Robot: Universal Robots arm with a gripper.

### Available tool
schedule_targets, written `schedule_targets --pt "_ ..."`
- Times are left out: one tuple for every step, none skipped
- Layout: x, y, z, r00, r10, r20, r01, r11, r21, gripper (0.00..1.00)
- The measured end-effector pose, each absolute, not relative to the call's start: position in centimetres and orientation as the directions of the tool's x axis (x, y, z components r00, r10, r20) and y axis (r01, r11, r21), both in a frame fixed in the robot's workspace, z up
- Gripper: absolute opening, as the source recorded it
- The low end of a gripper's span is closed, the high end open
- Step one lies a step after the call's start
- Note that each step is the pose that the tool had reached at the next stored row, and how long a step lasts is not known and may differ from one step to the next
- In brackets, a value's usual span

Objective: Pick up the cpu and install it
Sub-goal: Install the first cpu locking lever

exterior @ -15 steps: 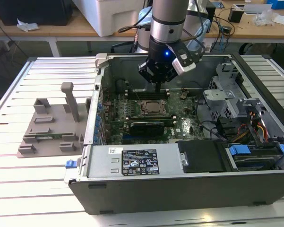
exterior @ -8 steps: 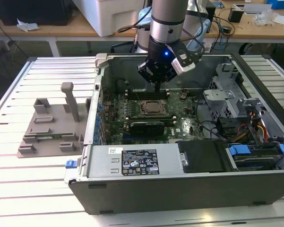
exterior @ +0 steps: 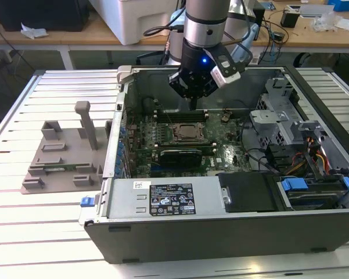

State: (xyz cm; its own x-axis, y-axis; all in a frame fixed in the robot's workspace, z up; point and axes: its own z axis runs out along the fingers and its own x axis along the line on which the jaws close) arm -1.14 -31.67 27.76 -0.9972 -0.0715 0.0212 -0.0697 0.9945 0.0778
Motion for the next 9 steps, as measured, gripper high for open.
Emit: schedule_targets --pt "-1.1 -31.7 27.8 -0.997 -0.072 0.021 -0.07 0.995 0.078 0.11" --pt "-1.1 -31.7 27.8 -0.997 -0.072 0.021 -0.07 0.995 0.078 0.11" --pt "-1.2 -31.7 27.8 -0.997 -0.071 0.021 -0.069 0.995 0.078 0.11" --pt "-1.2 -31.7 27.8 -0.997 -0.071 0.021 -0.069 0.995 0.078 0.11" --pt "-1.4 -31.7 27.8 -0.997 -0.072 0.021 -0.07 0.995 0.078 0.11" --pt "-1.5 -31.7 27.8 -0.997 -0.072 0.021 -0.07 0.995 0.078 0.11" --pt "-1.8 -31.7 27.8 -0.997 -0.072 0.021 -0.07 0.995 0.078 0.11" --pt "-2.1 -31.7 27.7 -0.997 -0.071 0.021 -0.07 0.995 0.078 0.11" --pt "-2.3 -31.7 27.8 -0.997 -0.071 0.021 -0.07 0.995 0.078 0.11"
